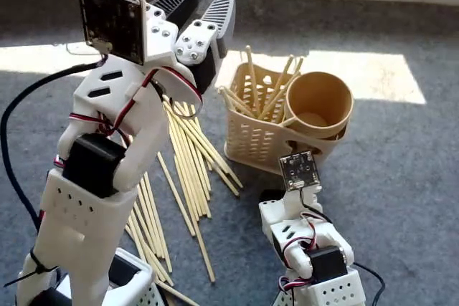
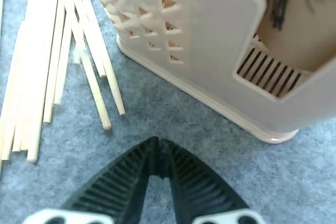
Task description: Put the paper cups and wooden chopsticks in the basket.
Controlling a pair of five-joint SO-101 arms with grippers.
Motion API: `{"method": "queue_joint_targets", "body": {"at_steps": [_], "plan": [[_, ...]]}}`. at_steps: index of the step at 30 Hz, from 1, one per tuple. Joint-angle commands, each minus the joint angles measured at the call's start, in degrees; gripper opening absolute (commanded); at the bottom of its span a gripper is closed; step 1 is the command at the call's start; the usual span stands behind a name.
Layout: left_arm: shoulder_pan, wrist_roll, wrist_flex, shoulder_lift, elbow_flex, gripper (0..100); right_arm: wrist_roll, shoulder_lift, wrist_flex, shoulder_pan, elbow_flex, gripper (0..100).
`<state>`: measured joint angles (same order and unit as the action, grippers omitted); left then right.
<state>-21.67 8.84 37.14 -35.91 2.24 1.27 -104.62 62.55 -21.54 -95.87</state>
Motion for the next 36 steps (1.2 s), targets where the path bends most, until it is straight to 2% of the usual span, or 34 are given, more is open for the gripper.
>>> {"method": "queue_joint_targets", "body": {"at_steps": [1, 4, 9, 13, 16, 22, 29, 36], "plan": [[1.0, -0.4, 3.3, -1.9, -5.3, 9, 0.0, -0.5, -1.5, 0.4, -7.6, 1.9], [3.3, -0.3, 4.3, -6.0, -5.6, 9, 0.0, -0.5, -1.5, 0.4, -7.5, 1.9], [7.6, -0.3, 5.8, -14.0, -5.5, 2, 0.0, -0.5, -1.5, 0.7, -7.0, 1.9], [8.6, -0.3, 6.8, -18.3, -5.5, 2, 4.0, -0.3, 3.4, 1.5, 1.1, 1.8], [8.6, -0.3, 6.9, -19.9, -5.4, 2, 4.3, 0.1, 5.8, 1.8, 8.0, 1.8], [8.6, -0.3, 6.6, -20.3, -2.8, 2, 7.6, 0.1, 6.0, 1.5, 15.5, 1.9], [8.6, -0.3, 6.6, -20.4, -2.5, 2, 7.3, 2.0, 5.7, -8.4, 26.3, 1.9], [8.6, -0.3, 6.6, -20.4, -2.5, 2, 7.2, 20.1, -2.2, -15.3, 38.8, 1.9]]}}
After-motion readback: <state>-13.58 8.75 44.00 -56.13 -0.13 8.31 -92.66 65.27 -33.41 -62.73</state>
